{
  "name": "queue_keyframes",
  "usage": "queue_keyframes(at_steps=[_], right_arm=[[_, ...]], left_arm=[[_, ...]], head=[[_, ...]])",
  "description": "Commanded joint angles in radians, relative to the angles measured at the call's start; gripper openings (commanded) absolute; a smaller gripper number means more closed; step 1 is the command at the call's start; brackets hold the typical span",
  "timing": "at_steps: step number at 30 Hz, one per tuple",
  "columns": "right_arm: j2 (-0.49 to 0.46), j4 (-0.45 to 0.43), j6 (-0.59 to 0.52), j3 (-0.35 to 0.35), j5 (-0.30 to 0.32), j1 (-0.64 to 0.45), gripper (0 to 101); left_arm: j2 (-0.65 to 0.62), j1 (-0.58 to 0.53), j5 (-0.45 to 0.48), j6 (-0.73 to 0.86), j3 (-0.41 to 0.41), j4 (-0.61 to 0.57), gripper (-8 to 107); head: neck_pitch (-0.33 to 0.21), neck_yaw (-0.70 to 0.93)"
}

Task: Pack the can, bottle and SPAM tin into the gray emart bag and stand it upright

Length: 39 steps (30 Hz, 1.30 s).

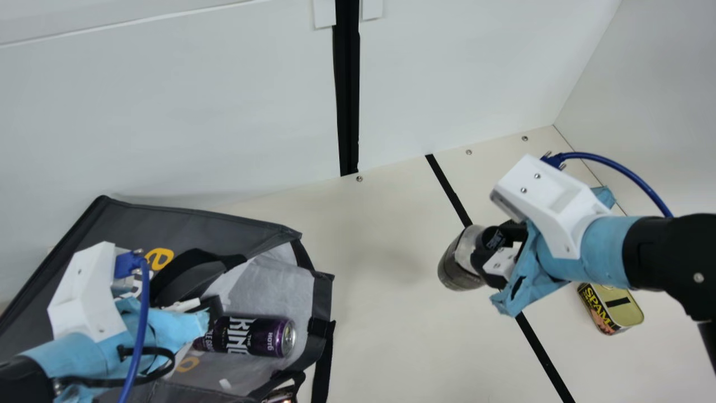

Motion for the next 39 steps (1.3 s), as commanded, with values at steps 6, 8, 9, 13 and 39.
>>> queue_keyframes(at_steps=[6, 8, 9, 13, 39], right_arm=[[-0.041, -0.017, 0.027, 0.045, -0.001, 0.103, 0], [-0.051, -0.022, 0.037, 0.057, -0.001, 0.133, 0], [-0.056, -0.024, 0.042, 0.064, -0.001, 0.149, 0], [-0.076, -0.033, 0.064, 0.088, -0.001, 0.211, 0], [-0.119, 0.160, 0.108, 0.067, -0.001, 0.425, 0]], left_arm=[[0.000, 0.000, 0.000, 0.000, 0.000, 0.000, -8], [0.000, 0.000, 0.000, 0.000, 0.000, 0.000, -8], [0.000, 0.000, 0.000, 0.000, 0.000, 0.000, -8], [0.000, 0.000, 0.000, 0.000, 0.000, 0.000, -8], [0.000, 0.000, 0.000, 0.000, 0.000, 0.000, -8]], head=[[-0.023, -0.001], [-0.023, -0.001], [-0.023, -0.001], [-0.023, -0.001], [-0.023, -0.001]])
